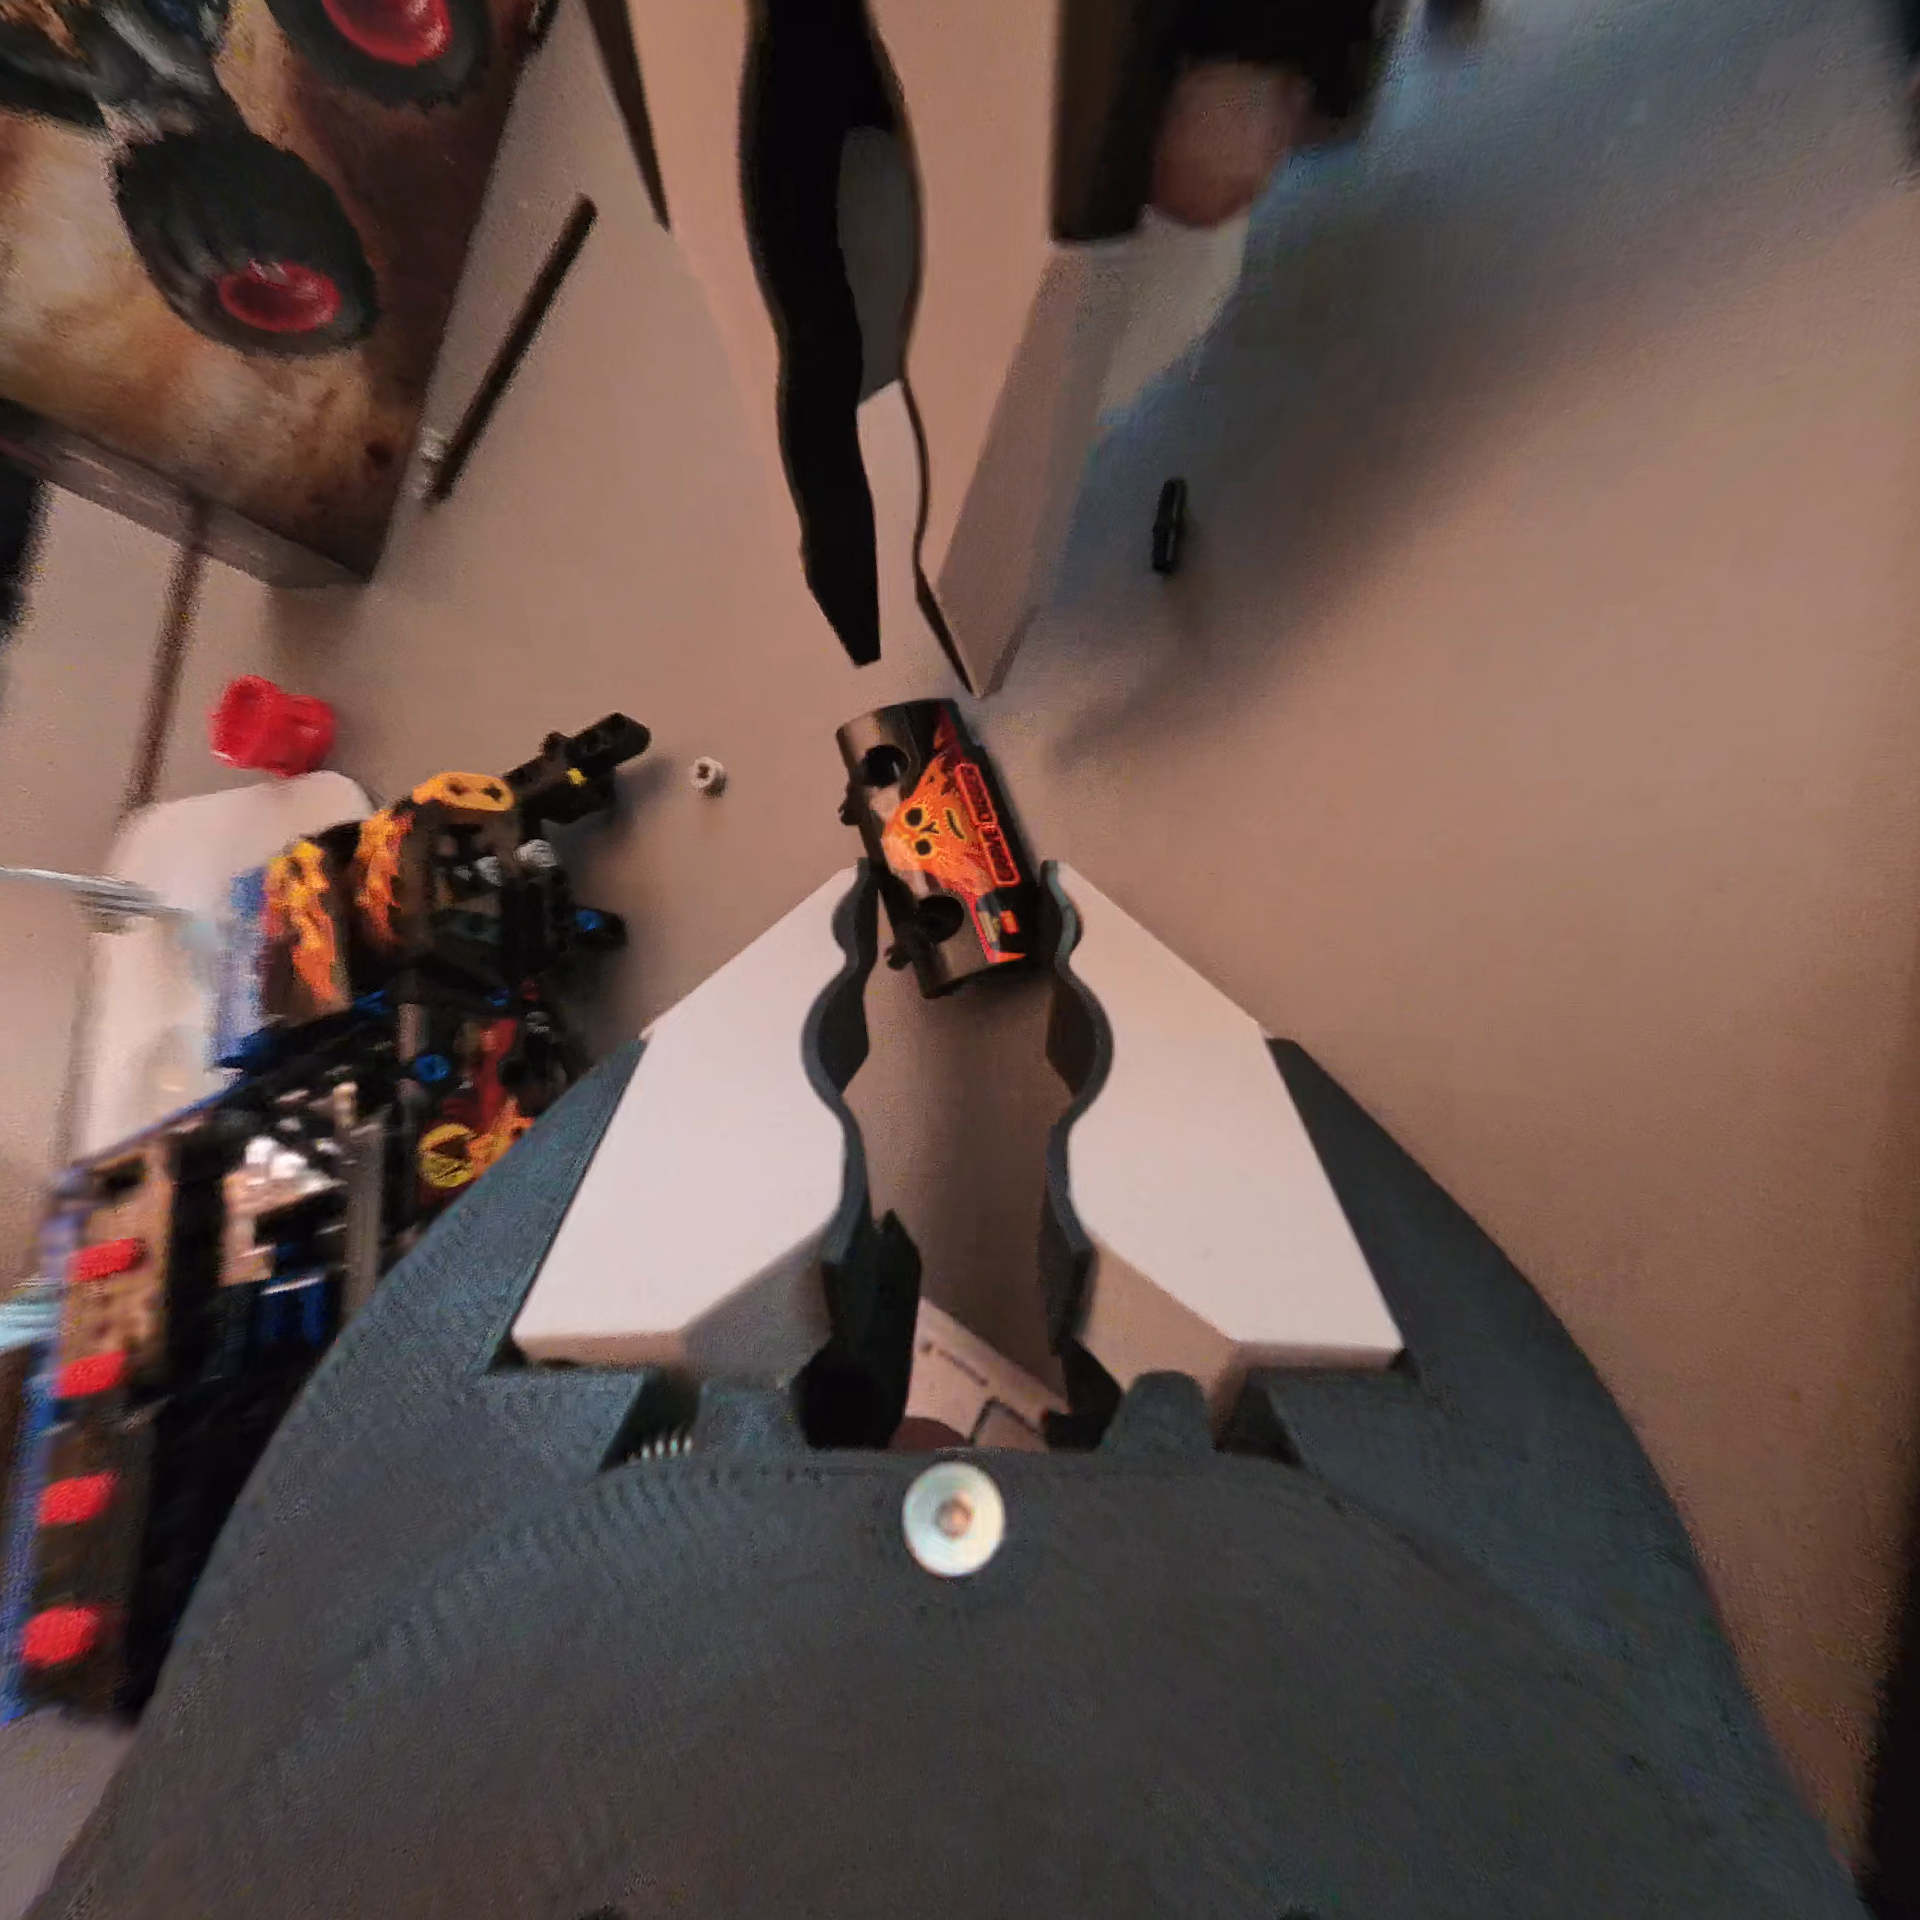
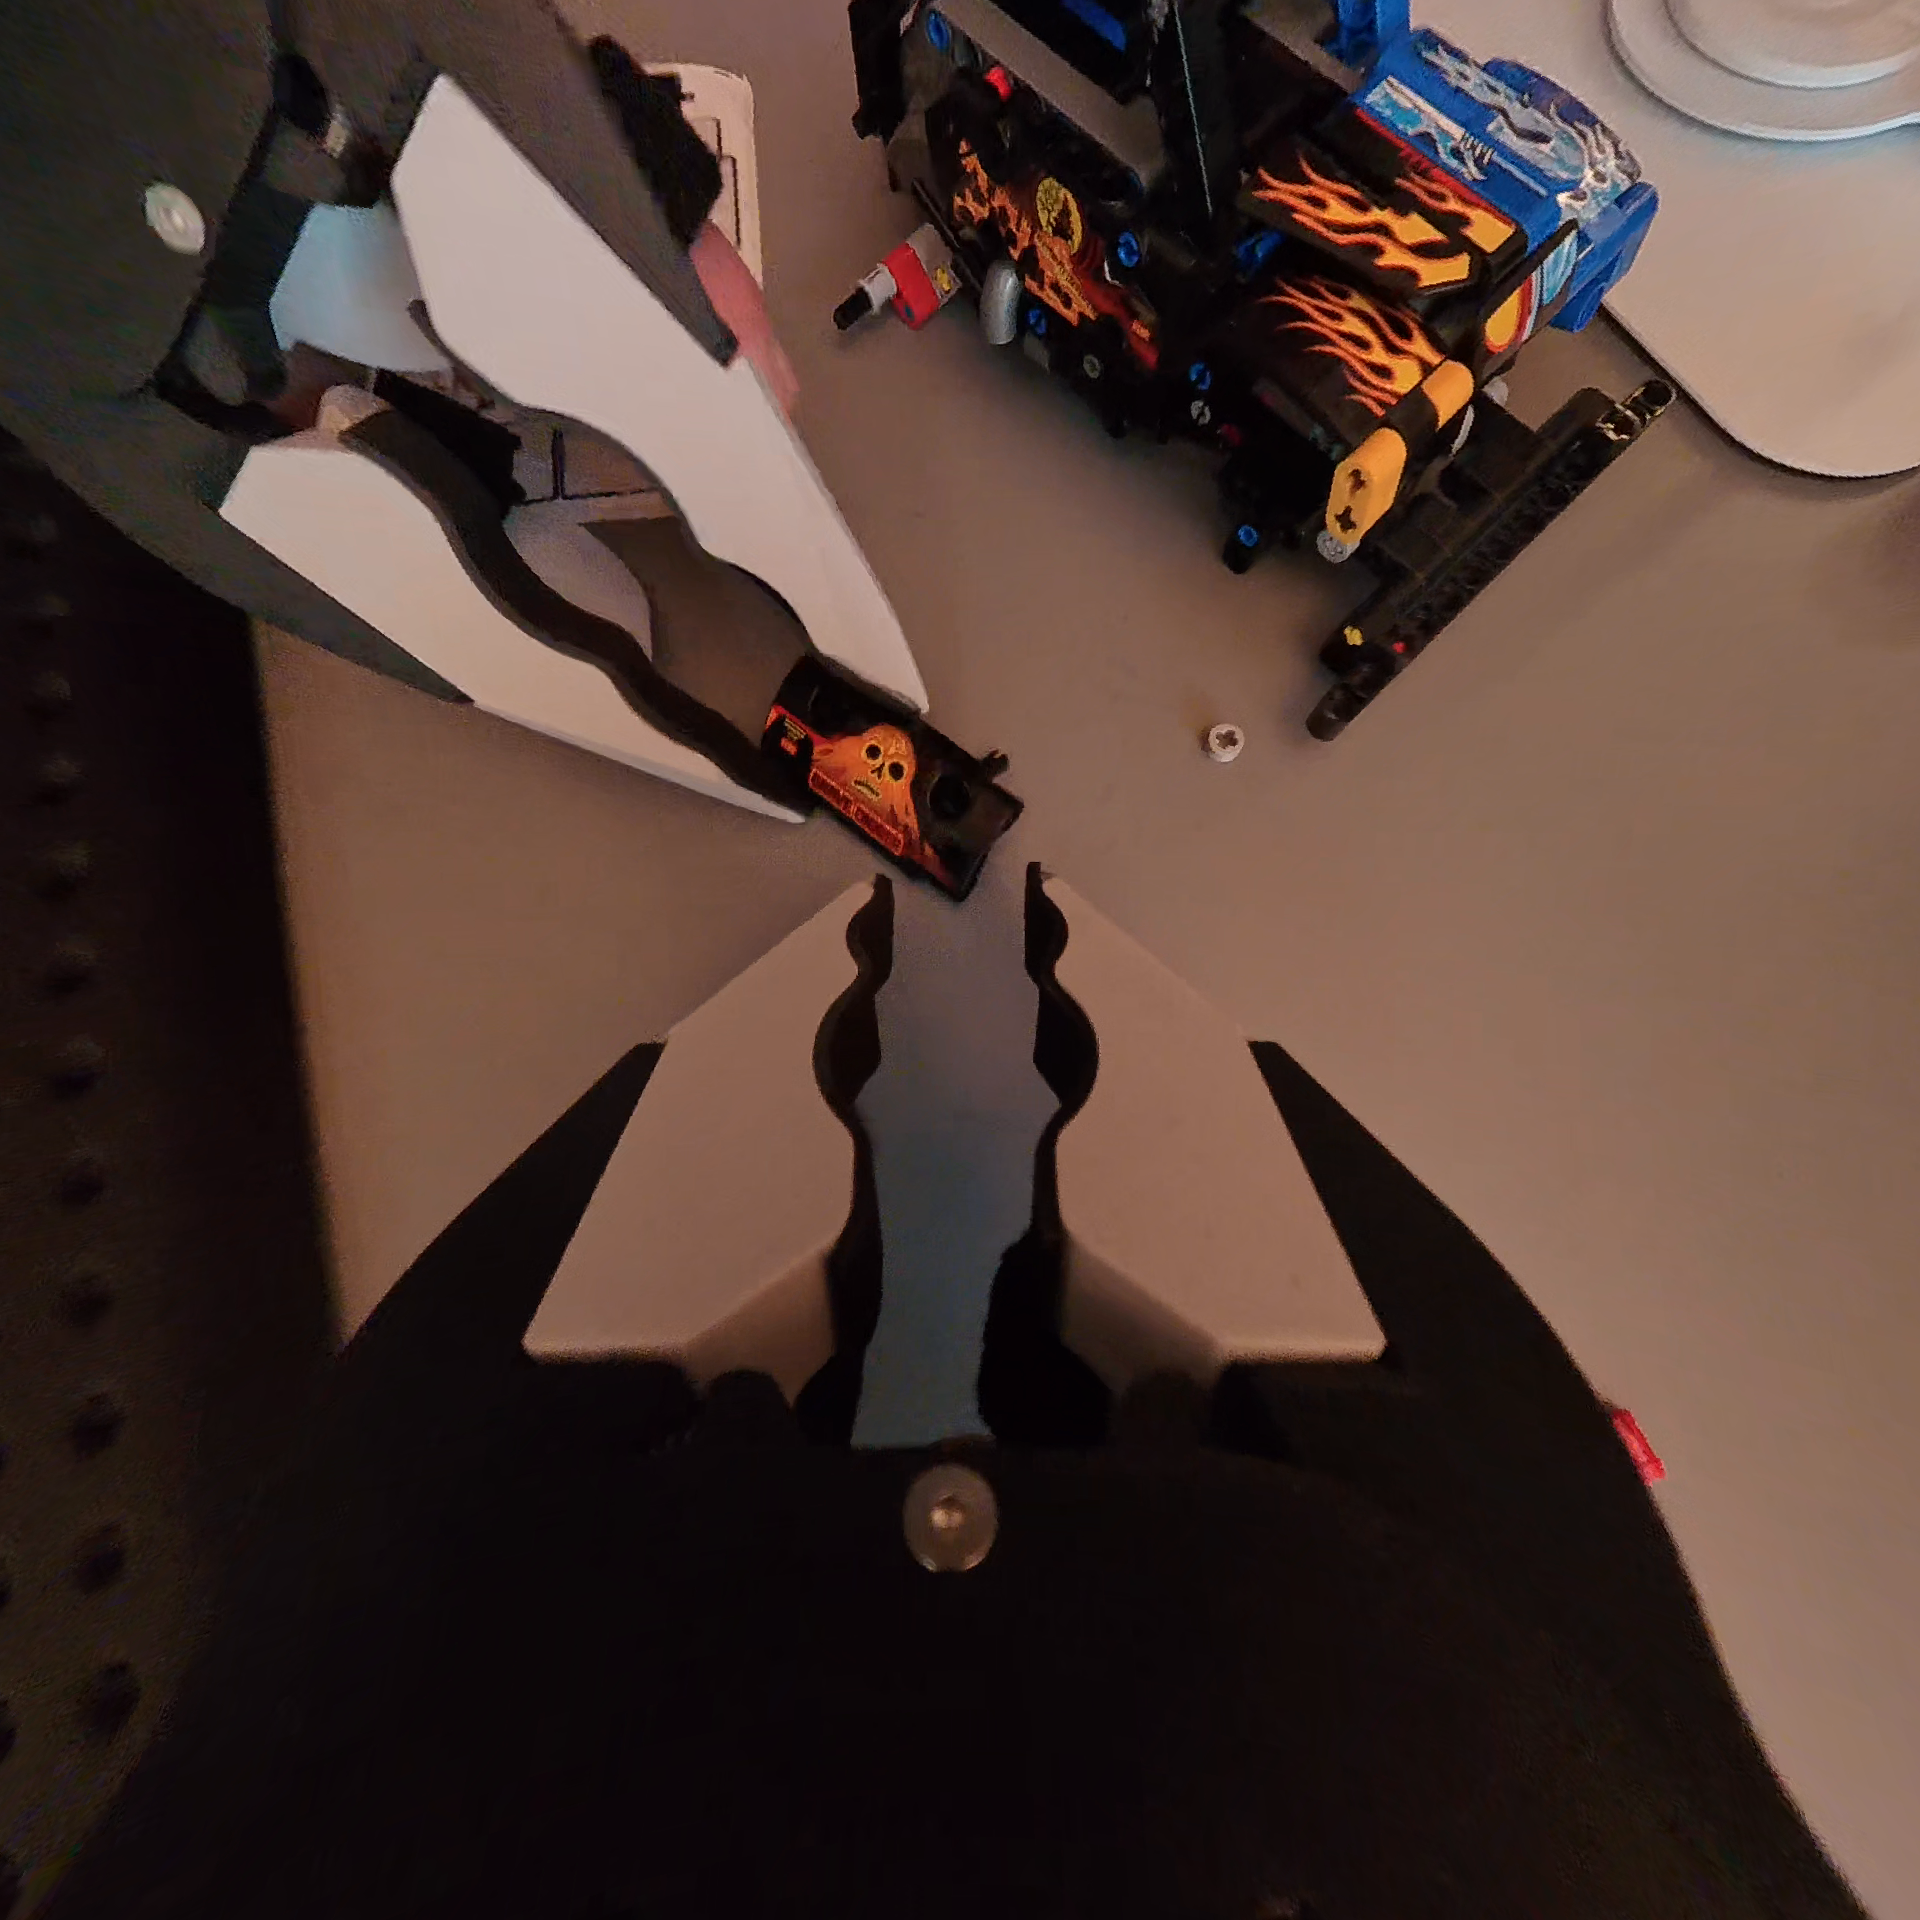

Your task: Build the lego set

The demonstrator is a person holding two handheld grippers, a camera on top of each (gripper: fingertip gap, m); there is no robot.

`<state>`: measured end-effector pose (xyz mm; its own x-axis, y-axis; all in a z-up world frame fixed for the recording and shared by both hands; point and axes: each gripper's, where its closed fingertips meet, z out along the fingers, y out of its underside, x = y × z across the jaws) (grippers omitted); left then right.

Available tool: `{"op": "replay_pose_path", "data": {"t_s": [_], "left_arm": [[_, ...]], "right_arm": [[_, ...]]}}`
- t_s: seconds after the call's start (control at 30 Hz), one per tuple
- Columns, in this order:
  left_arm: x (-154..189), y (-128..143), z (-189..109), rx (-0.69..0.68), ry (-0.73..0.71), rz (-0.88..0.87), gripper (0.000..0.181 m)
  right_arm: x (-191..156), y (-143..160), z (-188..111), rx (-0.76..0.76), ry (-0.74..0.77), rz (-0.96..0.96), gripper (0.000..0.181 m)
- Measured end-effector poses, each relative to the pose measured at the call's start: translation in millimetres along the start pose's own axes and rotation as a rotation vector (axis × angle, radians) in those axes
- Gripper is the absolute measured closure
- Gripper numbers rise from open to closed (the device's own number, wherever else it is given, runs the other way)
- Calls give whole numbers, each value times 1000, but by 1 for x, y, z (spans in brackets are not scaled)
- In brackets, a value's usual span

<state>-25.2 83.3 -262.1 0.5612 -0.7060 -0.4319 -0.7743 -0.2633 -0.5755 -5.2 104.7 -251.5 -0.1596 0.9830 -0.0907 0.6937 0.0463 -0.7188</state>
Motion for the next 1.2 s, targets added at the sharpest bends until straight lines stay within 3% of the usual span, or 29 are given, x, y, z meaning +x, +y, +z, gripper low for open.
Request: {"op": "replay_pose_path", "data": {"t_s": [0.23,0.37,0.47,0.53,0.63,0.7,0.77,0.9,1.2], "left_arm": [[-8,-24,-26,83,-300,383,151],[-8,-30,-34,97,-391,498,152],[-13,-32,-38,125,-411,465,152],[-17,-30,-42,131,-389,382,138],[-20,-22,-44,166,-324,243,132],[-20,-23,-49,207,-273,164,136],[-17,-28,-58,279,-209,87,151],[-22,-28,-71,349,-152,-41,154],[-50,-11,-97,324,-285,-9,155]], "right_arm": [[-21,-18,-4,133,-124,42,155],[-31,-31,-12,223,-194,62,167],[-35,-38,-17,272,-220,58,175],[-37,-41,-19,287,-227,52,175],[-41,-48,-24,316,-245,40,175],[-45,-50,-23,312,-248,14,175],[-50,-56,-23,317,-258,-1,175],[-55,-69,-22,335,-241,-23,175],[-51,-109,-12,354,-160,-14,171]]}}
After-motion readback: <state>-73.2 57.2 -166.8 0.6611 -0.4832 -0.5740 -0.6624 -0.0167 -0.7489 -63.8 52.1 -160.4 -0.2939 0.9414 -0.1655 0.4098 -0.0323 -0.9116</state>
